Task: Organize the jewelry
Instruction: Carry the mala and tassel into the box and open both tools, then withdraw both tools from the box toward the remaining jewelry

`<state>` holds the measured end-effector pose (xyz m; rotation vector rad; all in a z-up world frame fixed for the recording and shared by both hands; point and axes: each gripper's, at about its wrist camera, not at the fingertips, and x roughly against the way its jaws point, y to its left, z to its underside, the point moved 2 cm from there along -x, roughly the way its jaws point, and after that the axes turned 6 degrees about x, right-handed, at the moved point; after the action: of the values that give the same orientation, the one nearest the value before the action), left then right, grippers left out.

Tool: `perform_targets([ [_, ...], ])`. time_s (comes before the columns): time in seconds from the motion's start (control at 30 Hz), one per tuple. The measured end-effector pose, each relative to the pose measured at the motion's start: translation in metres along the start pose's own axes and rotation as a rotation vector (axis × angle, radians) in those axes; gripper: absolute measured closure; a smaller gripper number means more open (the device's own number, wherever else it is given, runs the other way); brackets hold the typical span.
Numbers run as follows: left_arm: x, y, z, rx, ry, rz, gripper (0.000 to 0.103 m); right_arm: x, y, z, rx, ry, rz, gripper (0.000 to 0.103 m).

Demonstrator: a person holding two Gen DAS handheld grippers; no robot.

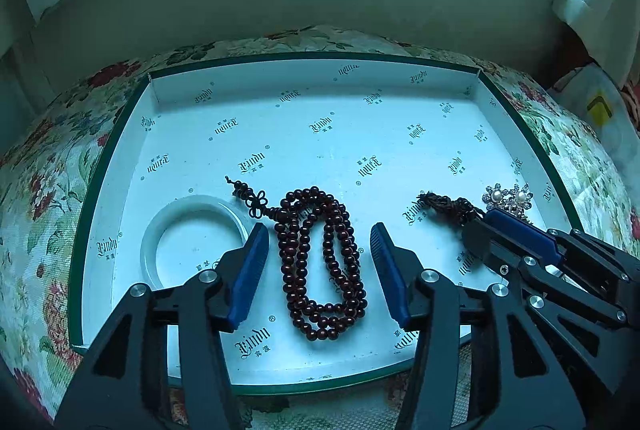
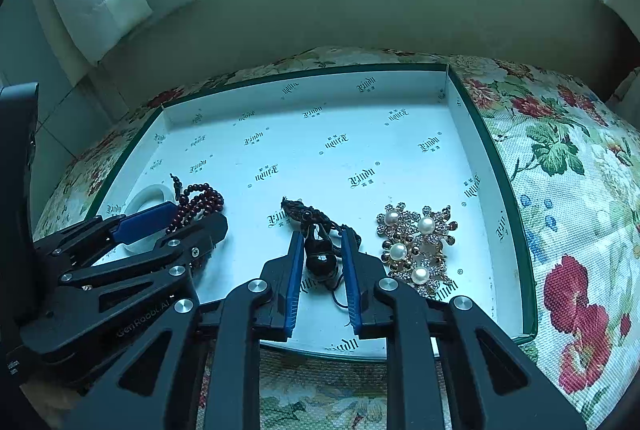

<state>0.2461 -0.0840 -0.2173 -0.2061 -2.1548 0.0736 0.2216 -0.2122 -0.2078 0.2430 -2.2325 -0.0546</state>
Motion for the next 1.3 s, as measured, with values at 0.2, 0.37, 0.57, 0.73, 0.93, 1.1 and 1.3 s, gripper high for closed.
perform_targets([
  [0.2, 0.009, -0.004, -0.002, -0.005, -0.014, 0.005, 0.042, 0.005, 0.000, -0.002, -0.003, -0.009, 0.003, 0.082],
  [0.37, 0.018, -0.005, -0.002, -0.004, -0.016, 0.007, 0.037, 0.016, -0.002, -0.004, -0.011, -0.025, 0.007, 0.082],
  [0.57, 0.035, -0.003, 0.001, -0.002, -0.026, 0.005, 0.034, 0.034, -0.003, -0.003, -0.026, -0.040, 0.013, 0.062],
  [0.73, 0.054, 0.003, 0.008, 0.007, -0.028, -0.003, 0.034, 0.053, -0.002, 0.004, -0.027, -0.051, 0.025, 0.053],
  [0.93, 0.075, 0.013, 0.030, 0.035, -0.013, 0.000, 0.034, 0.076, 0.005, 0.025, -0.007, -0.039, 0.027, 0.053],
  [1.1, 0.090, 0.018, 0.054, 0.052, 0.021, 0.003, 0.034, 0.090, 0.008, 0.050, 0.002, -0.005, 0.023, 0.053],
  [1.3, 0.105, 0.021, 0.086, 0.068, 0.047, 0.000, 0.034, 0.106, 0.018, 0.083, 0.023, 0.032, 0.014, 0.054],
])
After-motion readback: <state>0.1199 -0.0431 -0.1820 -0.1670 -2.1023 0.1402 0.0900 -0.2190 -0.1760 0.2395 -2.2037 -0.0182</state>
